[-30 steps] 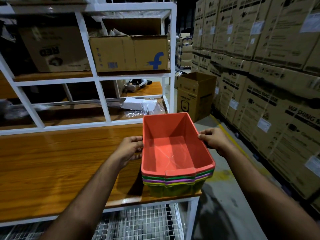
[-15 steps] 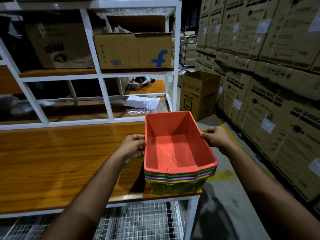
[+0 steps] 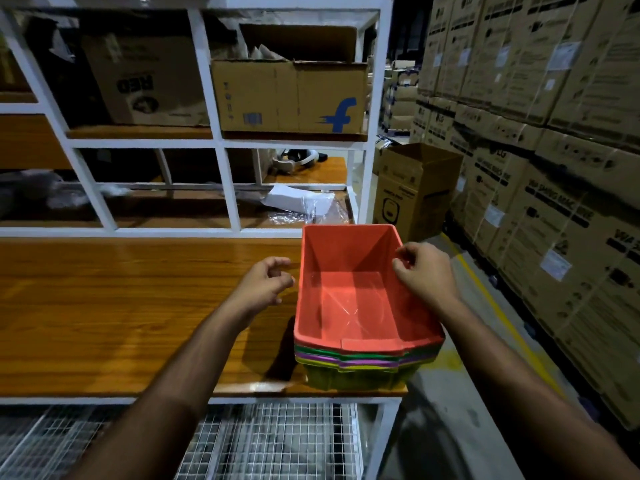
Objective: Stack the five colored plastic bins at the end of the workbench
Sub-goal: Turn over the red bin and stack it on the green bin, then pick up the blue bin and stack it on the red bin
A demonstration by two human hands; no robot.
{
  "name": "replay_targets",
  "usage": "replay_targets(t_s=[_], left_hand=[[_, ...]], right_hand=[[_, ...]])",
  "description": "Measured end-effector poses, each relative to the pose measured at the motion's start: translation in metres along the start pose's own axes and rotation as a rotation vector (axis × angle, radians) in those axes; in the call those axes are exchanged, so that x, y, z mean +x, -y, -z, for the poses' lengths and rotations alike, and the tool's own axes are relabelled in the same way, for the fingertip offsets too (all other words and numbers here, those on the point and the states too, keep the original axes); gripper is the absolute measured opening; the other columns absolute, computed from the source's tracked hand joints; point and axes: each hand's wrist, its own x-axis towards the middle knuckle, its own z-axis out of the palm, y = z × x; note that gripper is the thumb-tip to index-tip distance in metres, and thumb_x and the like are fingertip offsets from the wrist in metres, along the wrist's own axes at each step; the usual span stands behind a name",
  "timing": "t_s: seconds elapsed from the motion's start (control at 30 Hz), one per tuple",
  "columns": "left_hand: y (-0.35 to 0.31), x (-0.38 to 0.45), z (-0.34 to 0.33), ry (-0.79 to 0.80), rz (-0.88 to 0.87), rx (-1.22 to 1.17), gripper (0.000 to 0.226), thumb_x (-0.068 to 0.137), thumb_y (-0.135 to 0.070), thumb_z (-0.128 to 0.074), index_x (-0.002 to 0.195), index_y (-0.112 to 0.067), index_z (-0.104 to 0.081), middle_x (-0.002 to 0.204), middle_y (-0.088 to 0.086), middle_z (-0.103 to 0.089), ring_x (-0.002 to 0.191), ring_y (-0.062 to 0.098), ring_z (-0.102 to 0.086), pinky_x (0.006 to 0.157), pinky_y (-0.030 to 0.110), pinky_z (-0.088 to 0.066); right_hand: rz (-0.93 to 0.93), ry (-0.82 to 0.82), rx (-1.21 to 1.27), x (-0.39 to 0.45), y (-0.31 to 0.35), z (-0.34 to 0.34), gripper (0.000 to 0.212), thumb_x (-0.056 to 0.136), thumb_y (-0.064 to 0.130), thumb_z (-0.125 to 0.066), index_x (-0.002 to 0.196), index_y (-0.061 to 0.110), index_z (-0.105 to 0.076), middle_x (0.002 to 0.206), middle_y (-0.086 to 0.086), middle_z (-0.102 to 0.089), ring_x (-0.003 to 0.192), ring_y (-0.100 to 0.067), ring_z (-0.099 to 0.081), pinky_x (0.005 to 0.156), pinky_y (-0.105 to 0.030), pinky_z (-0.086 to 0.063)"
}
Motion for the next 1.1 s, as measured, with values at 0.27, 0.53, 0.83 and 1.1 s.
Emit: replay_targets(t_s=[0.27, 0.53, 0.83, 1.1], left_hand=[[0.04, -0.042, 0.09, -0.159, -0.178, 0.521, 0.053, 0.088, -0.026, -0.066, 0.137, -0.023, -0.049, 0.123, 0.0, -0.059, 0.118, 0.018, -0.05, 0.097, 0.036, -0.043], [0.109, -0.122, 0.247, -0.381, -0.081, 0.898, 0.061, 0.09, -0.042, -0.056, 0.145, -0.024, -0.036, 0.147, -0.001, -0.041, 0.136, 0.02, -0.028, 0.109, 0.042, -0.032], [0.206, -0.215, 0.436, -0.476, 0.196, 1.003, 0.061, 0.095, -0.046, -0.045, 0.148, -0.019, -0.032, 0.156, 0.006, -0.032, 0.143, 0.025, -0.026, 0.114, 0.047, -0.027], [0.266, -0.258, 0.589, -0.605, 0.269, 0.993, 0.066, 0.099, -0.048, -0.035, 0.154, -0.019, -0.014, 0.162, 0.003, -0.018, 0.149, 0.022, -0.014, 0.12, 0.042, -0.018]], right_hand=[[0.435, 0.197, -0.062, -0.01, 0.113, -0.05, 0.039, 0.087, 0.033, -0.059, 0.121, 0.017, -0.063, 0.116, -0.004, -0.065, 0.112, -0.026, -0.056, 0.093, -0.038, -0.048], [0.689, 0.384, -0.11, -0.074, 0.27, -0.155, 0.05, 0.091, 0.043, -0.054, 0.136, 0.022, -0.05, 0.139, 0.0, -0.053, 0.131, -0.02, -0.044, 0.106, -0.038, -0.042], [0.859, 0.53, -0.159, -0.158, 0.45, -0.282, 0.062, 0.093, 0.051, -0.047, 0.146, 0.021, -0.038, 0.155, -0.006, -0.036, 0.145, -0.024, -0.028, 0.113, -0.047, -0.033], [1.013, 0.572, -0.127, -0.214, 0.615, -0.393, 0.071, 0.099, 0.055, -0.03, 0.157, 0.019, -0.012, 0.165, -0.004, -0.008, 0.152, -0.02, -0.004, 0.122, -0.046, -0.012]])
